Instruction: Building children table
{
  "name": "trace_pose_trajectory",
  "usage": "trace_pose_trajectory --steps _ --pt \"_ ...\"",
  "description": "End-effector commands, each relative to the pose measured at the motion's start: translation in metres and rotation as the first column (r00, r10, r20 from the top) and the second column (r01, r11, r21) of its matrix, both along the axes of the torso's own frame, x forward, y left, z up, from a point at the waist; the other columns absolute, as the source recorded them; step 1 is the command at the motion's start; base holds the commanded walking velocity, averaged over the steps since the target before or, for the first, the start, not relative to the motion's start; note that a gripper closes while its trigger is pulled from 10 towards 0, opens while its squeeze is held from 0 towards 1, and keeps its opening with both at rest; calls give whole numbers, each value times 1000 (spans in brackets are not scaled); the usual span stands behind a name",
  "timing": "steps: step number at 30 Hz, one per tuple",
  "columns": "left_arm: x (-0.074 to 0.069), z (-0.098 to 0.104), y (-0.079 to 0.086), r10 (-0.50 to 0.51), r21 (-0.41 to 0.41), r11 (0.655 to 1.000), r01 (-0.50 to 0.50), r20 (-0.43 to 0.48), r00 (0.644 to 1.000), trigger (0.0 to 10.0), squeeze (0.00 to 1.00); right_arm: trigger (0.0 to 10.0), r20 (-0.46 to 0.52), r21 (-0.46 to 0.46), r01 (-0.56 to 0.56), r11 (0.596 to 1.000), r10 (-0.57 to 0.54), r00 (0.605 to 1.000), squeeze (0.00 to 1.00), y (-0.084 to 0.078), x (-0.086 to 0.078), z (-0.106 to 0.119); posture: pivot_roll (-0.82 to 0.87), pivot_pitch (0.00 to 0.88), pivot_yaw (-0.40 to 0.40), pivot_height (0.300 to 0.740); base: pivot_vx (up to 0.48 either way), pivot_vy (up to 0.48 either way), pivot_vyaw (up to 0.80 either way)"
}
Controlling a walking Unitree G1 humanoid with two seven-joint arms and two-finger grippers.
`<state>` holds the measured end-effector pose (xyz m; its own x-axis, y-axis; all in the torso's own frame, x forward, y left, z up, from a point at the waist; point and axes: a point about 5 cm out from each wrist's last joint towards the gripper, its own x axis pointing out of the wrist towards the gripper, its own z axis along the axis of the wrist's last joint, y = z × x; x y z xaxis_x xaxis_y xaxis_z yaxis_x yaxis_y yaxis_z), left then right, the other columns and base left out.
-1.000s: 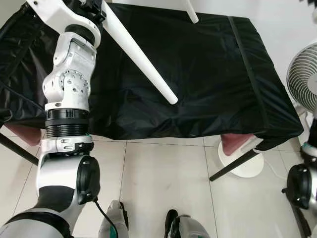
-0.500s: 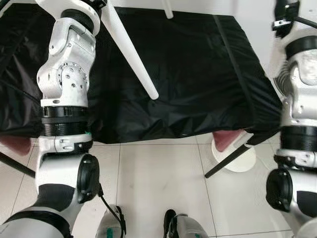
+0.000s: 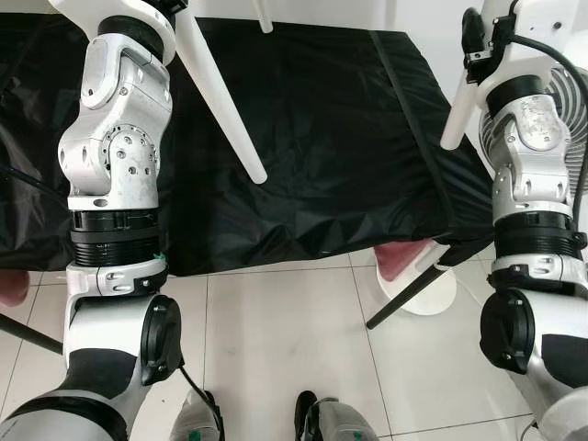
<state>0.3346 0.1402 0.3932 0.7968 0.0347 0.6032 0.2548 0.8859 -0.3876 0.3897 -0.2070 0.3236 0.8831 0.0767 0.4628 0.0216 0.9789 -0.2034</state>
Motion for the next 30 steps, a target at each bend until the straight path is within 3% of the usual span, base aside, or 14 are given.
trace_pose_trajectory --steps 1,6,7,14,15,17,19,26,27,28,29,30 --pt "-25 28 -19 -157 -44 985 168 187 970 0 0 0 -340 14 -83 996 82 937 0 20 13 -85 157 188 -71 740 0 0 0" --pt "-24 30 -35 -201 -22 978 209 181 963 0 0 0 -373 47 -44 998 58 926 0 10 11 -104 157 187 -68 740 0 0 0" --pt "-19 25 -49 -251 14 968 252 146 957 10000 0 10000 -368 89 -22 996 53 928 0 4 6 -112 143 186 -53 740 0 0 0" --pt "-14 20 -70 -333 78 942 326 92 939 10000 0 10000 -325 175 5 985 53 944 27 -3 -1 -119 129 190 -37 740 0 0 0" --pt "-14 20 -72 -347 93 936 340 74 935 10000 980 10000 -306 206 -2 979 67 950 1000 -4 -2 -119 125 193 -31 740 0 0 0" --pt "-14 20 -72 -347 93 936 340 74 935 10000 980 10000 -306 206 -2 979 67 950 1000 -4 -2 -119 125 193 -31 740 0 0 0" --pt "-12 15 -76 -363 151 922 356 24 931 10000 1000 10000 -279 228 -25 973 90 956 1000 -8 -7 -119 118 205 -18 740 0 0 0" --pt "-11 11 -79 -375 166 915 369 4 927 10000 1000 10000 -272 191 -52 980 104 957 1000 -8 -8 -117 116 209 -19 740 0 0 0" --pt "-11 11 -80 -376 170 913 370 3 927 10000 1000 10000 -262 191 -66 979 116 958 835 -7 -8 -114 115 209 -18 740 0 0 0" --pt "-11 11 -80 -376 170 913 370 3 927 10000 1000 10000 -262 191 -66 979 116 958 835 -7 -8 -114 115 209 -18 740 0 0 0" --pt "-11 11 -80 -375 172 913 369 4 927 10000 1000 10000 -249 189 -73 979 120 961 39 -7 -8 -112 116 209 -19 740 0 0 0" --pt "-11 10 -79 -372 181 913 365 8 928 10000 1000 10000 -220 196 -83 977 127 967 576 -5 -9 -108 117 209 -19 740 0 0 0"
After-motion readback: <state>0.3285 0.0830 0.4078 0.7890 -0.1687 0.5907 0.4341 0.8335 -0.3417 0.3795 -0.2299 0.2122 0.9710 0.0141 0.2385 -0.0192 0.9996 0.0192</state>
